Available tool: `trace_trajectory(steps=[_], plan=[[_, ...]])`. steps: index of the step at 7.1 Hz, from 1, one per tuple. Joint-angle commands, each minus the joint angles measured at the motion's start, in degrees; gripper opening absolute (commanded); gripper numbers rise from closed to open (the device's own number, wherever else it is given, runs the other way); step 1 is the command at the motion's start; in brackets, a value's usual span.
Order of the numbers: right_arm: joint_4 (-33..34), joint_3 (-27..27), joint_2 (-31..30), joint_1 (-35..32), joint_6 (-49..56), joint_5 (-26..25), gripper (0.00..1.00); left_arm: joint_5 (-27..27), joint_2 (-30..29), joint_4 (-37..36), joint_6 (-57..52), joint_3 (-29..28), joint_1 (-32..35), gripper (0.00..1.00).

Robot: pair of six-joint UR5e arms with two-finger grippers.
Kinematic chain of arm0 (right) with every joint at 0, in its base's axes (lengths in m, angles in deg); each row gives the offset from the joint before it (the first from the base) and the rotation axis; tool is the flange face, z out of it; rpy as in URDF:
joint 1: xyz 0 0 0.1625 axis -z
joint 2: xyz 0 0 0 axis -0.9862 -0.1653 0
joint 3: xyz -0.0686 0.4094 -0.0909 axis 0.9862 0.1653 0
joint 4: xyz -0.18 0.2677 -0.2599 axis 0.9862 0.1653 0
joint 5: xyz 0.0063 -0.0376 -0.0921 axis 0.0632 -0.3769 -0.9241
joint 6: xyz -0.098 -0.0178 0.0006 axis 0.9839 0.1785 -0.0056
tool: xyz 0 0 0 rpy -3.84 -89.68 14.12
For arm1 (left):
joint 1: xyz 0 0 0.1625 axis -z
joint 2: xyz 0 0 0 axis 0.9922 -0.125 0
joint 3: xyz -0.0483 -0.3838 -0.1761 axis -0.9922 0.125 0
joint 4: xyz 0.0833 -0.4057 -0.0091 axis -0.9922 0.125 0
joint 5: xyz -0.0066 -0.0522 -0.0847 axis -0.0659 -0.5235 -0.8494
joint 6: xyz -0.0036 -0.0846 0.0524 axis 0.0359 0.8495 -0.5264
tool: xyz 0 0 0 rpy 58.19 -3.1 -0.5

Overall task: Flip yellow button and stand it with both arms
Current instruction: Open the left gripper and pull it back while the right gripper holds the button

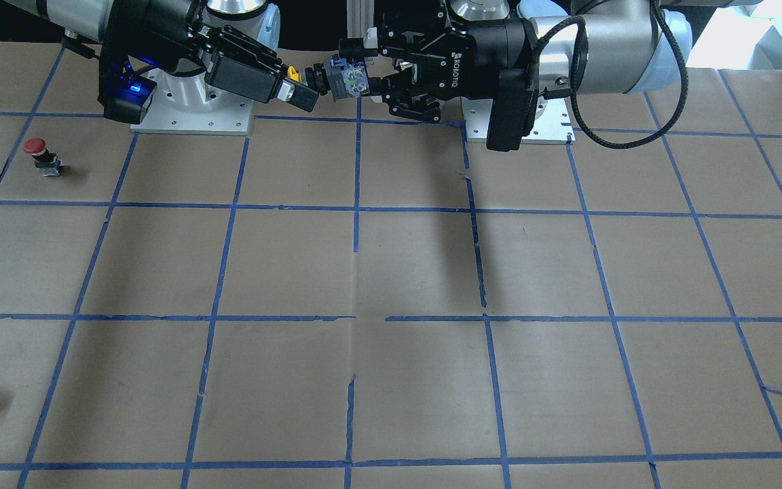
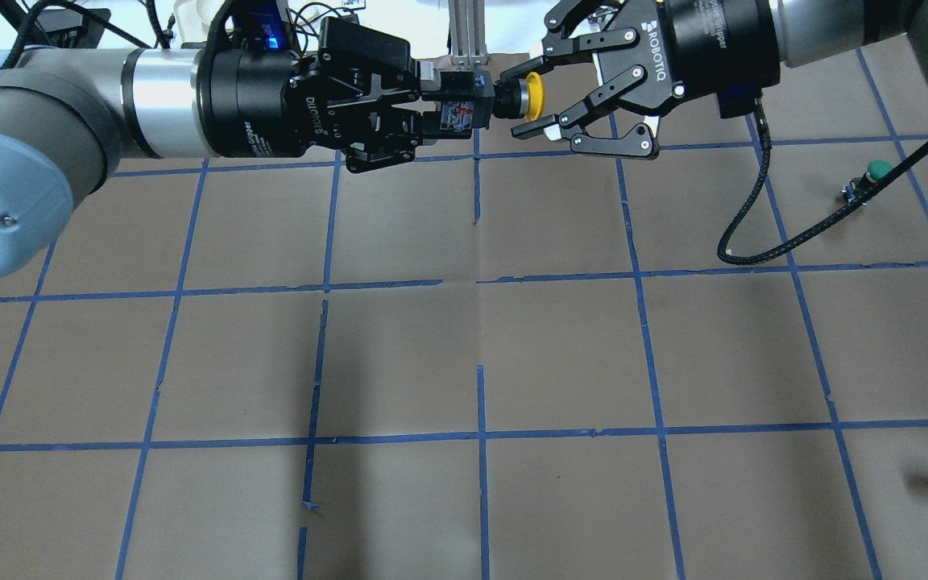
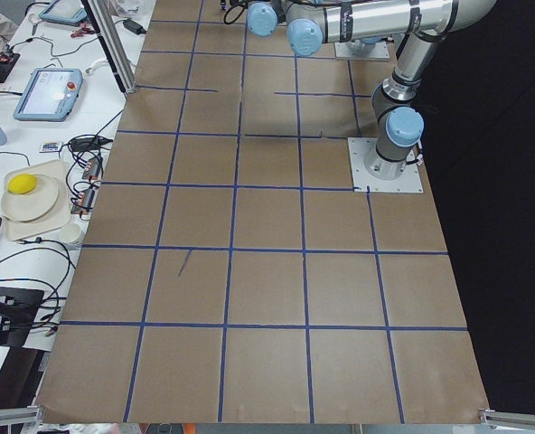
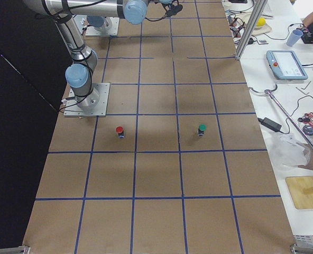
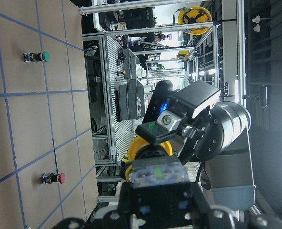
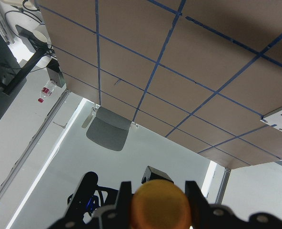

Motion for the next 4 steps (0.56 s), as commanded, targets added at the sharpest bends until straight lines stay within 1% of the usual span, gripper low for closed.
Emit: trace_trajectory(steps=[1, 2, 3, 4], plan=[[0.1, 0.1, 0.2, 0.1, 0.0, 0.0, 0.21, 0.0, -0.1, 0.1, 3.4, -0.2, 0.0, 0.99], [0.1, 0.3, 0.3, 0.7, 0.0, -0.2, 0.21, 0.0, -0.1, 0.0, 3.5, -0.3, 0.0, 1.00], [1.3, 0.5, 0.4, 1.3, 0.8, -1.6, 0.21, 0.2, -0.1, 0.0, 3.7, -0.5, 0.0, 0.99], [3.6, 0.6, 0.5, 3.7, 2.4, -8.1, 0.19, 1.1, -0.1, 0.0, 4.0, -0.4, 0.0, 1.00]])
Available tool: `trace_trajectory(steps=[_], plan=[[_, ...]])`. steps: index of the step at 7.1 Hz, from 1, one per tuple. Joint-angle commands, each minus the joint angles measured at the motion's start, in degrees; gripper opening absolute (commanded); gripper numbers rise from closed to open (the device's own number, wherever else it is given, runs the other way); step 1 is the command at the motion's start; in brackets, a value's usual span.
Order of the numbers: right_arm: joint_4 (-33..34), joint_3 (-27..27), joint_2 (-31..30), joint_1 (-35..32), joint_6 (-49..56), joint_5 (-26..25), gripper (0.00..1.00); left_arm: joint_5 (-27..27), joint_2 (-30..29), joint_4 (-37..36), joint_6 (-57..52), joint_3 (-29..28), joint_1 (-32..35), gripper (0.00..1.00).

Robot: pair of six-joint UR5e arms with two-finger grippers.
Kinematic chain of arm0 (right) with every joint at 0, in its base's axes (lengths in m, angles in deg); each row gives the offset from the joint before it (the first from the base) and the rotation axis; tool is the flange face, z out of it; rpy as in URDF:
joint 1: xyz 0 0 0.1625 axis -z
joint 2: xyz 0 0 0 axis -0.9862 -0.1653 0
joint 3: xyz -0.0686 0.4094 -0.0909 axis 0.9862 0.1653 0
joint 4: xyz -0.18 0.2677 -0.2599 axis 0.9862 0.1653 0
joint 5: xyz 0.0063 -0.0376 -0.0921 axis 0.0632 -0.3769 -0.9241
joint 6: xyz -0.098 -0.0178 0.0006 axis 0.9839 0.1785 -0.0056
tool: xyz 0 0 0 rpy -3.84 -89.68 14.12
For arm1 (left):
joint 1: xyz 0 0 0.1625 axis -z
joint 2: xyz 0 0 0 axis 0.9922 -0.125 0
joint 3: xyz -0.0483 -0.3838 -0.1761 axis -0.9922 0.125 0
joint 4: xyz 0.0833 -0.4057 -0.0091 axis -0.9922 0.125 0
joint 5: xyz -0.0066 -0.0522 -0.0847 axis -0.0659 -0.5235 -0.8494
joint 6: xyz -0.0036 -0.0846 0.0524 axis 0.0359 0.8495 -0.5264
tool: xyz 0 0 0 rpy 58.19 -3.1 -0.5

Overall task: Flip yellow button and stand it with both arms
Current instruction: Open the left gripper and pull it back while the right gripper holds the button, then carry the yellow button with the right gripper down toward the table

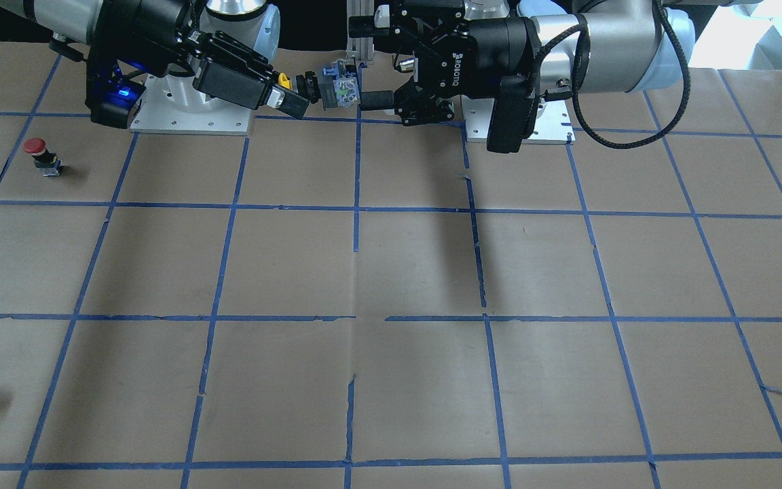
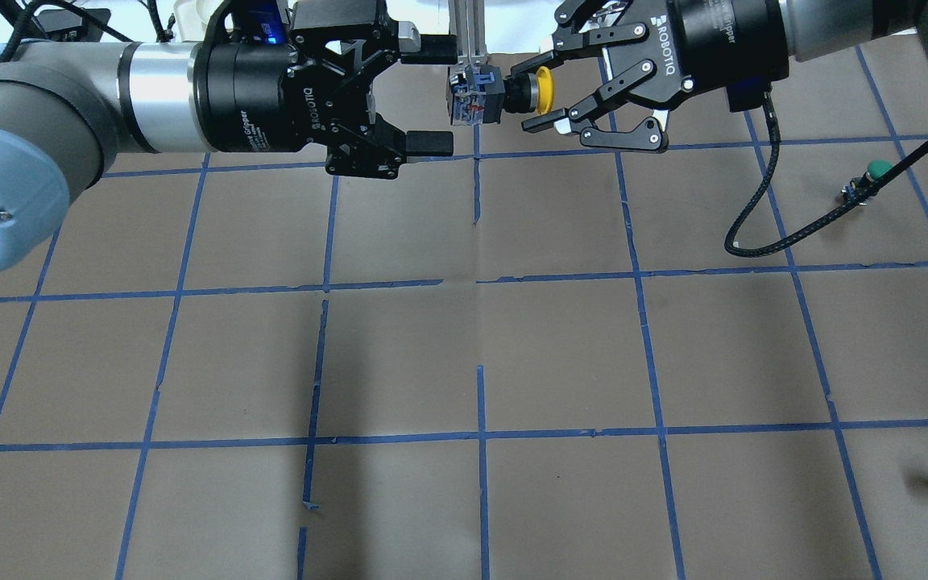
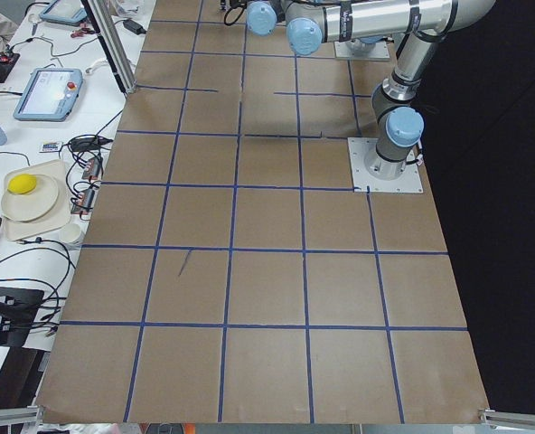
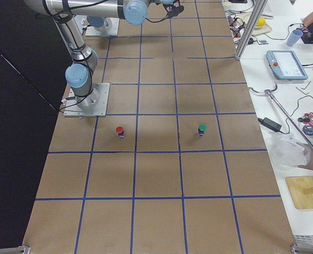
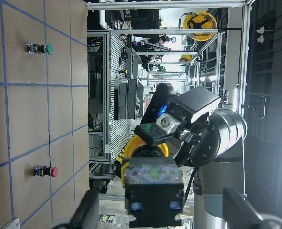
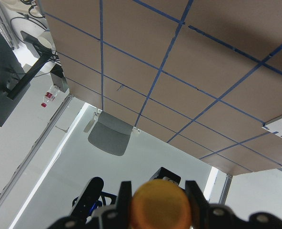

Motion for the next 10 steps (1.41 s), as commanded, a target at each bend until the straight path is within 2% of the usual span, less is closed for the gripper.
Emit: trace_trajectory(steps=[1, 2, 3, 4, 5, 6, 7, 9, 10], plan=[[2.9, 0.6, -0.1, 4.2, 1.9, -6.4, 0.19, 1.9, 0.1, -1.2, 3.0, -0.3, -0.3, 1.00], [3.7, 0.8, 0.1, 5.1, 6.9, -9.5, 0.15, 16.9, -0.3, -5.9, 4.2, -0.2, -0.6, 1.00], [3.3, 0.5, 0.5, 7.1, 15.8, -17.3, 0.14, 24.8, -0.6, -8.8, 7.0, -1.1, -0.6, 1.00], [2.9, 0.4, 0.4, 8.9, 21.0, -19.1, 0.13, 30.0, -1.1, -12.6, 9.1, -1.7, -0.8, 1.00], [2.8, 0.3, 0.4, 9.5, 21.5, -20.2, 0.12, 39.3, -1.1, -13.4, 12.3, -2.6, -0.8, 1.00], [2.8, 0.0, 0.6, 9.7, 24.4, -26.8, 0.11, 49.8, -1.6, -14.3, 14.5, -5.4, -0.6, 1.00], [3.1, -0.3, 0.6, 9.7, 29.4, -29.3, 0.11, 59.2, -2.4, -14.3, 17.5, -8.0, -0.5, 1.00], [5.7, -4.8, 2.3, 10.4, 34.5, -42.7, 0.10, 74.4, -2.8, -15.6, 22.6, -10.1, 0.3, 1.00], [7.7, -6.0, 2.8, 13.0, 34.5, -46.5, 0.09, 81.2, -2.7, -16.6, 22.7, -10.8, 1.7, 1.00]])
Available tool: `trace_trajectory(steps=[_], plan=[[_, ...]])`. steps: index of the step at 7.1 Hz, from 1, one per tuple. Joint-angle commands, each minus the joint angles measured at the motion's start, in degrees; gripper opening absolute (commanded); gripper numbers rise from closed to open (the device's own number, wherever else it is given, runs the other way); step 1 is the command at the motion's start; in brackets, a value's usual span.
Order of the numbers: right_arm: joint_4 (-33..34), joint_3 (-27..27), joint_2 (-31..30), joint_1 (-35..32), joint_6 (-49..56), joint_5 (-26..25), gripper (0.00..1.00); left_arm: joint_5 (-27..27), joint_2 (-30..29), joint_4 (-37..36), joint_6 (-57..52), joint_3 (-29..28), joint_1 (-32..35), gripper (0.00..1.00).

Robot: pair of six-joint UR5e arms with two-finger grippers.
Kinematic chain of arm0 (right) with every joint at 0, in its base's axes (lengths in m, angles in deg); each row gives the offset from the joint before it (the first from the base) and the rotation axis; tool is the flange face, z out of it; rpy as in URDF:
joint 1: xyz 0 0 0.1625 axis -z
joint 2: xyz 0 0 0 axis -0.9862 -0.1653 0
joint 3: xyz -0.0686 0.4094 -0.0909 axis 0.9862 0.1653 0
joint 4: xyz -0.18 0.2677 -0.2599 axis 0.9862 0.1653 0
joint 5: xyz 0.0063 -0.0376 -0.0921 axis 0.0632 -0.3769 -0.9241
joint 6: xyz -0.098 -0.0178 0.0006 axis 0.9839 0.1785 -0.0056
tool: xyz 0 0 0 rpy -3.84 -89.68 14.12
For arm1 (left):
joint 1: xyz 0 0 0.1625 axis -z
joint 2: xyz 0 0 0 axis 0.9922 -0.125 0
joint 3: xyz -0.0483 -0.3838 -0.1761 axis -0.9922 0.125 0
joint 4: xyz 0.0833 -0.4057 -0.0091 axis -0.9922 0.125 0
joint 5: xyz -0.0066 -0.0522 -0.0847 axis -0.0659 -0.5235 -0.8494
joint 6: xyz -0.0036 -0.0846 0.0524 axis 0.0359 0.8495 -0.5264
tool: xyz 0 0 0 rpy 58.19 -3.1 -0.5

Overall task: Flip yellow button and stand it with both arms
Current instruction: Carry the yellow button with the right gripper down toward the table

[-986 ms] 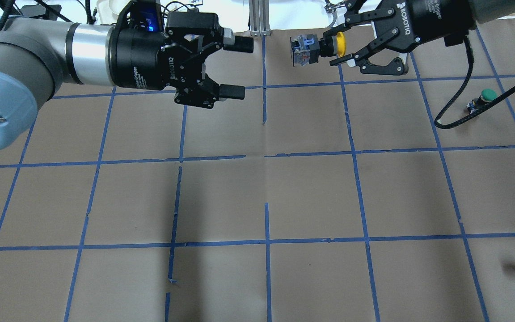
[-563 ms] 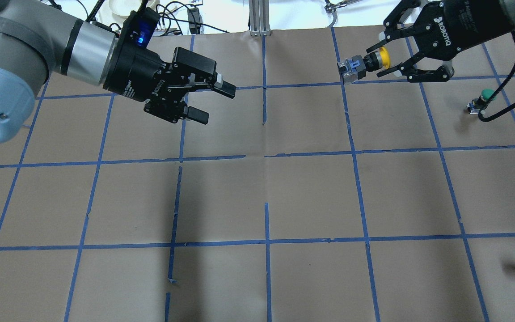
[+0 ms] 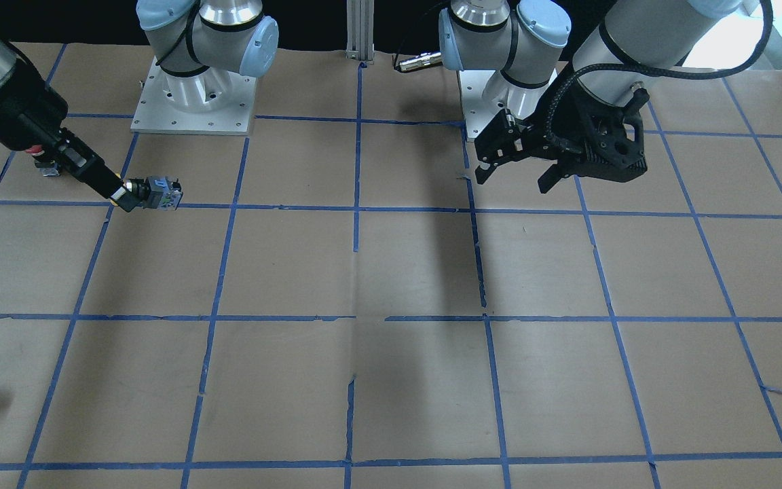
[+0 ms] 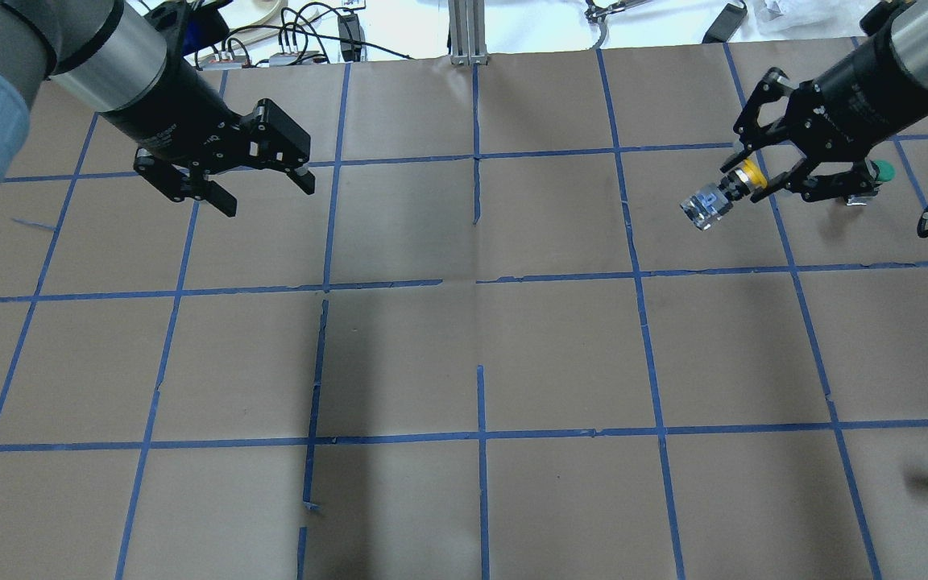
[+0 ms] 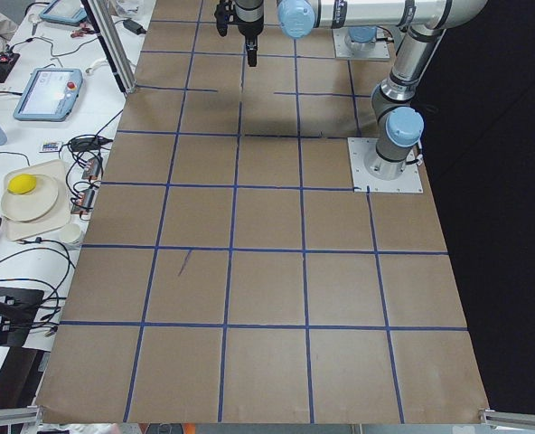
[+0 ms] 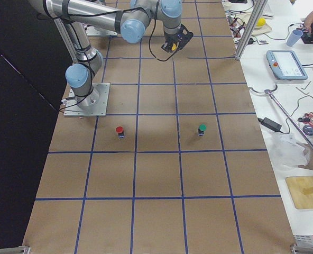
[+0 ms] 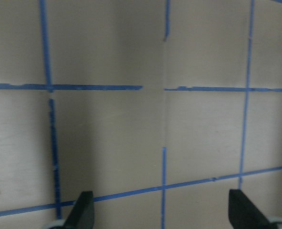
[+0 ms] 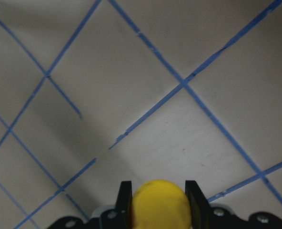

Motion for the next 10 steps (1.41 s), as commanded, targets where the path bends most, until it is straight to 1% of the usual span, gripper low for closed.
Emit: trace_trajectory(steps=[1, 2, 3, 4, 5, 6, 7, 8, 9, 10], plan=[[3.5, -3.4, 2.2, 4.6, 0.9, -11.5, 0.07, 12.7, -0.4, -2.6, 1.1, -1.1, 2.2, 1.00], [8.9, -4.9, 4.3, 6.2, 0.6, -17.2, 0.07, 12.6, -1.5, -3.9, 4.0, -1.1, 2.3, 1.00], [13.6, -6.4, 6.2, 6.9, 0.0, -23.5, 0.07, 12.4, -1.4, -4.4, 6.5, 0.3, 3.7, 1.00], [17.9, -7.4, 8.1, 7.7, -3.5, -29.2, 0.07, 12.5, -1.4, -5.0, 6.9, -0.8, 5.4, 1.00], [19.0, -7.8, 9.7, 9.0, -4.6, -32.1, 0.07, 12.4, -1.0, -6.2, 6.8, -0.8, 5.5, 1.00], [23.4, -8.4, 11.5, 9.6, -4.8, -35.5, 0.07, 12.6, -1.0, -6.5, 6.2, -0.8, 5.3, 1.00], [30.1, -10.2, 13.8, 9.6, -4.9, -39.9, 0.07, 12.6, -1.0, -7.0, 5.9, -1.0, 4.7, 1.00], [39.0, -13.7, 16.0, 9.6, -4.6, -42.3, 0.07, 12.4, -0.7, -6.4, 5.8, -1.1, 1.9, 1.00], [49.1, -18.3, 16.5, 9.6, -4.0, -43.0, 0.07, 12.4, -0.7, -6.1, 4.5, -1.1, 0.7, 1.00], [53.9, -21.2, 16.2, 9.6, -3.8, -46.8, 0.07, 12.6, -0.5, -3.8, 4.3, -1.3, 0.4, 1.00]])
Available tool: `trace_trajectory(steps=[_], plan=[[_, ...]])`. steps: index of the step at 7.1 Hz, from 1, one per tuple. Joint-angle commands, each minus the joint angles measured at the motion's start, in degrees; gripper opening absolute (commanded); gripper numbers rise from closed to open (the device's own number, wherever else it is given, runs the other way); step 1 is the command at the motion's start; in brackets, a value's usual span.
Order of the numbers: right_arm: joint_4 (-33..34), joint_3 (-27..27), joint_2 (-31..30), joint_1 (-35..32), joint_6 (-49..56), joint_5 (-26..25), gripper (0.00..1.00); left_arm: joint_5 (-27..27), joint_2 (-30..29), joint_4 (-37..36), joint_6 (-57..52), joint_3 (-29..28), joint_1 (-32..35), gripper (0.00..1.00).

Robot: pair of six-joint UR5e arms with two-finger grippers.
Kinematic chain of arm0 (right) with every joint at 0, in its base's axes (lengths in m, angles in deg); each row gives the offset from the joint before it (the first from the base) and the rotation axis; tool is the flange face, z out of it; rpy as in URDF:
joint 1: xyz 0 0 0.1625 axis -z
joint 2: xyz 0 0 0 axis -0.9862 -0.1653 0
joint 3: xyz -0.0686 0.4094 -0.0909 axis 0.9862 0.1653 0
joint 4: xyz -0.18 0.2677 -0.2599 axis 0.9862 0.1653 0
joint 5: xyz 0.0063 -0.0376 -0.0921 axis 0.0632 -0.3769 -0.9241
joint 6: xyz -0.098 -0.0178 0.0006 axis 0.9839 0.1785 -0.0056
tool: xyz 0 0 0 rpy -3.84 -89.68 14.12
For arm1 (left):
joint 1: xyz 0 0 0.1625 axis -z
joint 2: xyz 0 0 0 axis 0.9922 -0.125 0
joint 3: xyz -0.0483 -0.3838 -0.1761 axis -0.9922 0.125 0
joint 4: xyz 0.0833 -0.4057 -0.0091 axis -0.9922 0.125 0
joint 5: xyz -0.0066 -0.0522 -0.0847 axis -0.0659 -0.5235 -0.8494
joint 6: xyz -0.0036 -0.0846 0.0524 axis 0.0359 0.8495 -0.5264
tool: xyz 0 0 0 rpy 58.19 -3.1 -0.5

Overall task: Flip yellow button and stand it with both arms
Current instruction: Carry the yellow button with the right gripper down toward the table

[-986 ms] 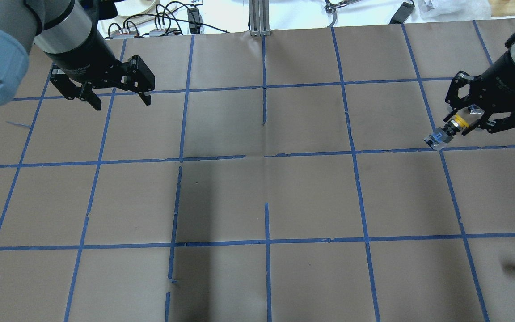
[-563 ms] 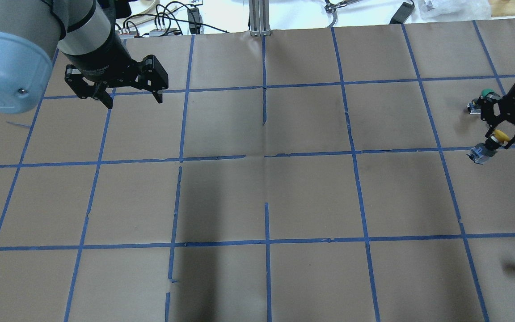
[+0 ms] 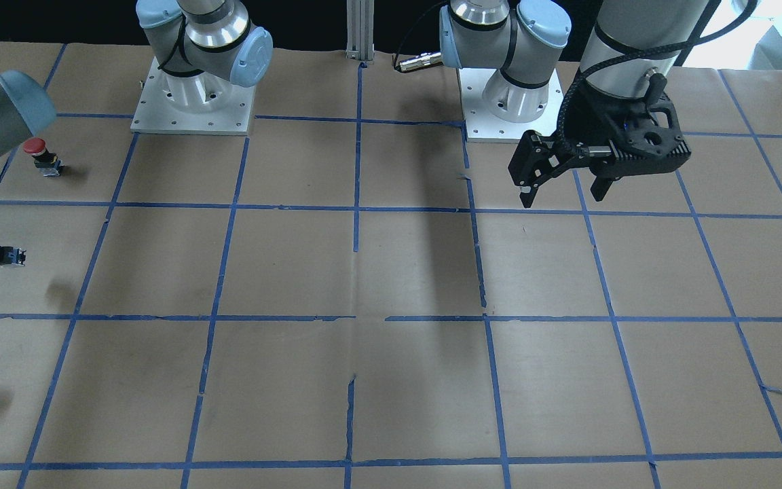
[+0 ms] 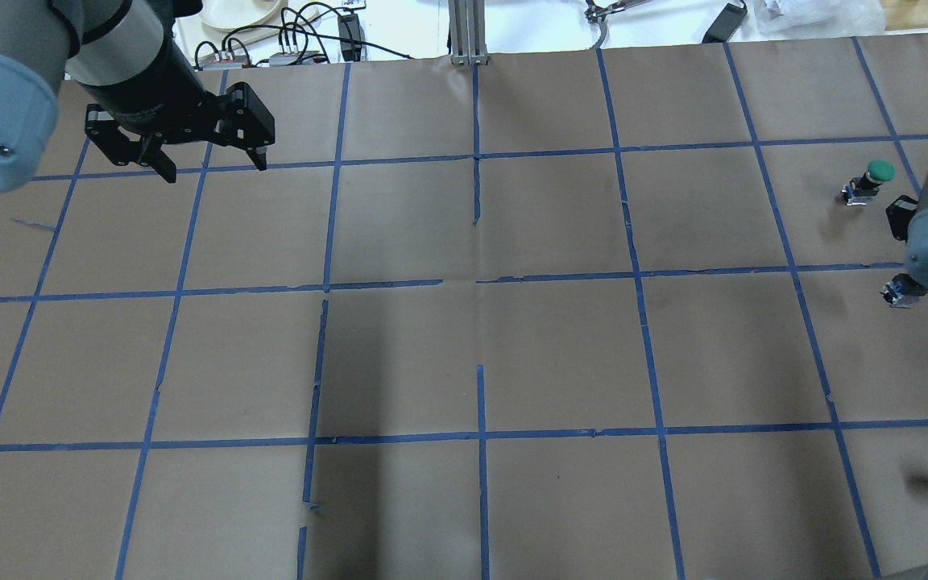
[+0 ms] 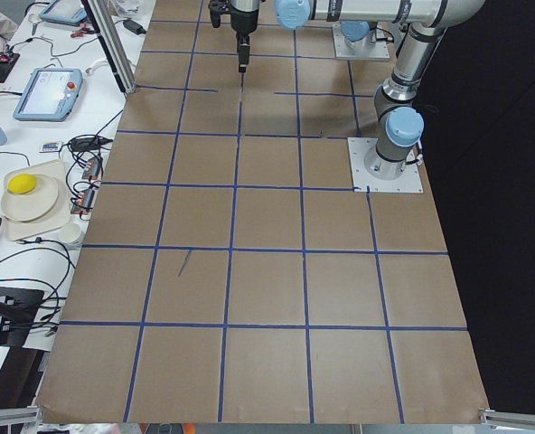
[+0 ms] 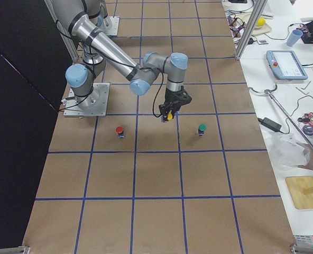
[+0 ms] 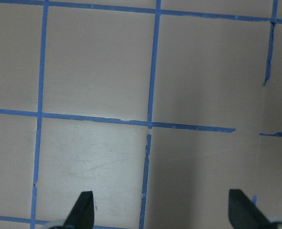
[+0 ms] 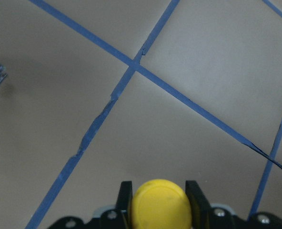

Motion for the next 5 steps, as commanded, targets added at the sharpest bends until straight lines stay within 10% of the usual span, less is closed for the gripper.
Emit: trace_trajectory(steps=[1, 5], plan=[[11.0, -5.6, 0.6, 0.0, -0.7, -4.5, 0.07, 0.2, 0.2, 2.3, -0.6, -0.4, -1.0, 1.00], [15.1, -6.1, 3.0, 0.0, -6.9, -6.4, 0.08, 0.2, 0.1, 3.2, -1.5, -0.3, -0.5, 1.00]])
